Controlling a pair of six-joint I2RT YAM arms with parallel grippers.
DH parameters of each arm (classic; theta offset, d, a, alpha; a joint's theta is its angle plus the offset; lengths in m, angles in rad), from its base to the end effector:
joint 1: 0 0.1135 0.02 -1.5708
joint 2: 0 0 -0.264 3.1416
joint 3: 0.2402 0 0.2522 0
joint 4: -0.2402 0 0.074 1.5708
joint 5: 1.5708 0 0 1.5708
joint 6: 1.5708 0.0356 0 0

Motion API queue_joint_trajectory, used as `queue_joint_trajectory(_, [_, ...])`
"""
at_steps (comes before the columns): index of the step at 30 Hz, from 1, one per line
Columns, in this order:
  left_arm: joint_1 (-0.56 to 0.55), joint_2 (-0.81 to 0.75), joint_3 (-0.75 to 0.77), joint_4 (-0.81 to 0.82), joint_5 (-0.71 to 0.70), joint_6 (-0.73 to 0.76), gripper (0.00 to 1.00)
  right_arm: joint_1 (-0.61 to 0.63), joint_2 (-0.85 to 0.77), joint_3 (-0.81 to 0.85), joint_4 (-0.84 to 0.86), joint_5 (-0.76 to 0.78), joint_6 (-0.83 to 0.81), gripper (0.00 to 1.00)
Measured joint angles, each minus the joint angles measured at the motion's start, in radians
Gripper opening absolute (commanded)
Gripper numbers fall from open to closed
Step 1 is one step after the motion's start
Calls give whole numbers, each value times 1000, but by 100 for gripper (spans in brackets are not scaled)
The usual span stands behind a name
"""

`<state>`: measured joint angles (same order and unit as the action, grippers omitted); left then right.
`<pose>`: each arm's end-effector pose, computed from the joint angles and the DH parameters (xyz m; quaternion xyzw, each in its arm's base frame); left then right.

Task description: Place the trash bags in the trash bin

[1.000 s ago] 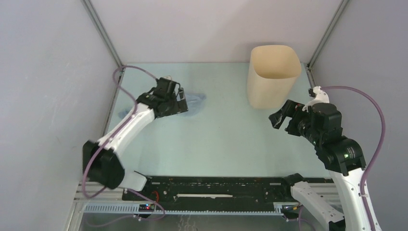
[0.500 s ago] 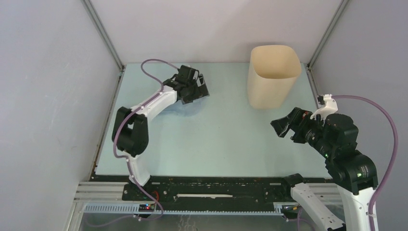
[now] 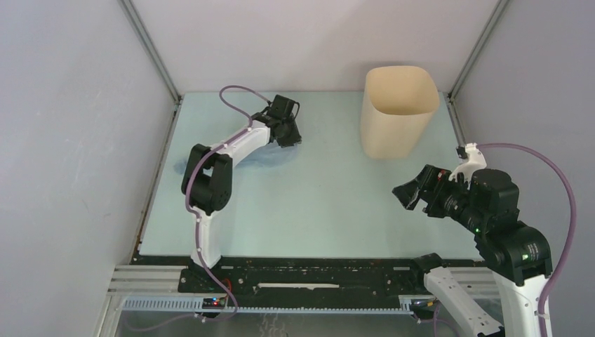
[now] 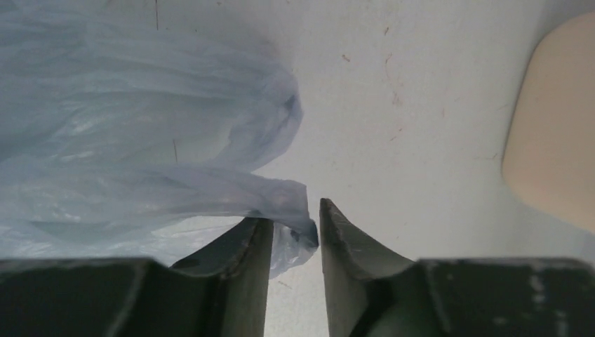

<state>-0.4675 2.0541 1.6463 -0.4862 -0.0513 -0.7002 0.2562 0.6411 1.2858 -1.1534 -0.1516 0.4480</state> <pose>0.4114 -0.2057 0.2198 -0.1179 0.9356 -0.1628 0.2902 0.0601 0.0213 0.4134 0.0442 0.8595 0.2354 0.4515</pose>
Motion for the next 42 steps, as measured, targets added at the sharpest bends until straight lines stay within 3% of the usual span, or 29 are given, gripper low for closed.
queue_joint_trajectory(3, [-2, -4, 0, -3, 12, 11, 14, 0, 0, 0, -15, -5, -6, 98])
queue_joint_trajectory(6, [-10, -32, -5, -11, 41, 5, 9, 0, 9, 0, -35, -12, -39, 98])
queue_joint_trajectory(11, [-31, -240, -113, -8, 136, -38, 3, -1, 64, -3, -52, -24, -96, 98])
queue_joint_trajectory(17, [-61, -583, -211, 17, 250, -81, 0, 11, 179, -12, -24, -114, -121, 98])
queue_joint_trajectory(21, [-64, -729, -281, 35, 320, -114, 0, 71, 251, -19, 21, -162, -111, 98])
queue_joint_trajectory(27, [-73, -836, -411, 43, 390, -186, 0, 105, 343, -44, 150, -244, 10, 96])
queue_joint_trajectory(33, [-77, -962, -638, 134, 454, -323, 0, 129, 413, -78, 309, -311, 169, 95])
queue_joint_trajectory(42, [-80, -1108, -868, 344, 575, -465, 0, 225, 661, -188, 445, -421, 187, 94])
